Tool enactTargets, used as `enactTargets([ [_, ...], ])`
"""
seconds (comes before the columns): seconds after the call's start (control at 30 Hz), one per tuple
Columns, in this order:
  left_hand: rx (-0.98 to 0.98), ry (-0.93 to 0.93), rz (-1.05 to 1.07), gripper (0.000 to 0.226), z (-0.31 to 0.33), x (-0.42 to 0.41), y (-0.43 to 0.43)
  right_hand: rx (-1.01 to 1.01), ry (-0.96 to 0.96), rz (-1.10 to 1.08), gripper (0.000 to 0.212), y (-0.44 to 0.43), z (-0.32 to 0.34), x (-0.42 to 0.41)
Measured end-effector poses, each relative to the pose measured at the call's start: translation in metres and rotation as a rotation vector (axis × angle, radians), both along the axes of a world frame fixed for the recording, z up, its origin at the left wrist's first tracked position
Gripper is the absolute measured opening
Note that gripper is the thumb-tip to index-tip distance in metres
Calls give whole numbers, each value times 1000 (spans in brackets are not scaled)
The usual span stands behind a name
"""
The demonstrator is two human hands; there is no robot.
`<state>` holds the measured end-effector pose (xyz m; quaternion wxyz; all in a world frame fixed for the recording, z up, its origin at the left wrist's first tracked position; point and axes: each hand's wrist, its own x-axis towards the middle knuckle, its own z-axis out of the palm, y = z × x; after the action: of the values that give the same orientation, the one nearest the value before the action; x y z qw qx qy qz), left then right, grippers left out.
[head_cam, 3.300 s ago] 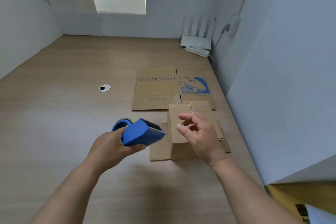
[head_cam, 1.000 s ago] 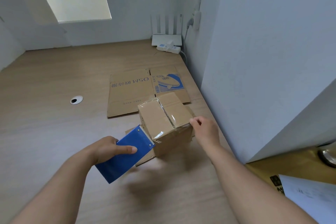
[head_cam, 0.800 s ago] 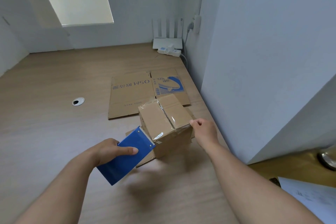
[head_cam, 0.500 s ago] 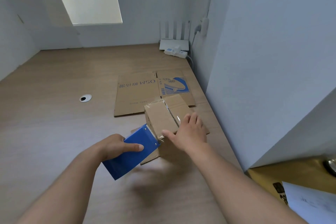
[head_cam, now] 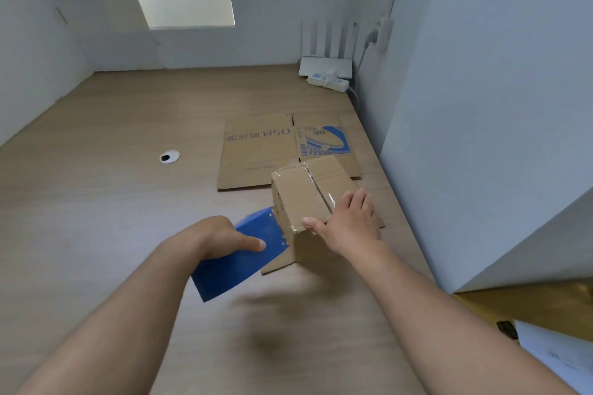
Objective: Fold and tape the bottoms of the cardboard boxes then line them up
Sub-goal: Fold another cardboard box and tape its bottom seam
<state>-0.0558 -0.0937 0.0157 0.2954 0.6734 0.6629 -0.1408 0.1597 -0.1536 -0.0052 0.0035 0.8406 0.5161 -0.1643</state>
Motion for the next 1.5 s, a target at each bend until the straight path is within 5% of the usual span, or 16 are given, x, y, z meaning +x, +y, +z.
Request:
enactTargets([
  [0.07,167,310,-86,36,-6,-2,-7,12,7,4,110,-2,0,0],
  [0.13,286,421,-70,35,-18,-14,-13,35,-1,11,110,-3,0,1],
  [0.23,396,391,-47,32,-32,-30,-19,79,-17,21,101,-4,4,3],
  [0.5,360,344,-76,45,-70,-52,-35,220,110,111,23,-22,5,14],
  [0.63,453,429,-56,61,-59,-47,-42,318,251,32,13,-26,-4,24],
  [0.77,590,-189,91,61,-36,7,-53,341,347,-37,43,-24,-4,26],
  [0.87,311,-509,268,69,-38,58,-47,340,244,-103,51,-18,-4,17],
  [1.0,173,-621,407,91,-56,83,-39,257,-16,-79,73,-10,-1,2],
  [1.2,216,-552,387,60,-61,88,-37,277,-59,-82,82,-5,-7,-5],
  [1.5,215,-544,303,60,-57,84,-39,527,445,-205,19,-13,-27,31],
])
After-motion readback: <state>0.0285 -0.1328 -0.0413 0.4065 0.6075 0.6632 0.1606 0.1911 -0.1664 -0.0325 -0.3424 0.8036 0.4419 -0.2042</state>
